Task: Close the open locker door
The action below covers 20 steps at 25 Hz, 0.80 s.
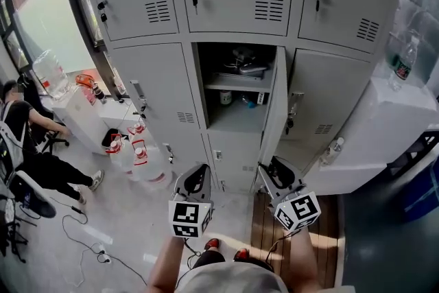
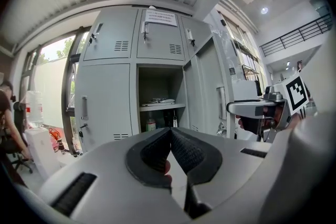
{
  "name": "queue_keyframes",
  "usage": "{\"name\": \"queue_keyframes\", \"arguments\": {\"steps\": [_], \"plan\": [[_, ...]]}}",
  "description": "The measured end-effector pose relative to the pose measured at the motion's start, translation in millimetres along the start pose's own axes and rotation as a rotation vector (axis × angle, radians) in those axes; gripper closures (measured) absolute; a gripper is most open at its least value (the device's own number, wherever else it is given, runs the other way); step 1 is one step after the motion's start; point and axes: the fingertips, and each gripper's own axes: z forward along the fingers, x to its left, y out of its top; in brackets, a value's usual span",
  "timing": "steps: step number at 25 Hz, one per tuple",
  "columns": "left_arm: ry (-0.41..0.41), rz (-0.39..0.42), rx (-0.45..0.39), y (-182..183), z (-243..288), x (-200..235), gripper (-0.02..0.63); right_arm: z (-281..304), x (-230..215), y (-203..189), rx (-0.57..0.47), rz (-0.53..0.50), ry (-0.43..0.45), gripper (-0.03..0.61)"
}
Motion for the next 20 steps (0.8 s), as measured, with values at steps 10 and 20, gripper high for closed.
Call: {"name": "queue_keyframes", "arguments": {"steps": [10, 20], "plan": [[0.097, -0.006, 0.002, -1, -21, 31, 0.592, 24, 20, -1, 0.010, 0.005, 0.079, 0.437], [0.114, -0.008, 0.001, -3, -14, 62, 0.592, 61, 39, -4, 0.026, 0.005, 0.102, 0.453]]}}
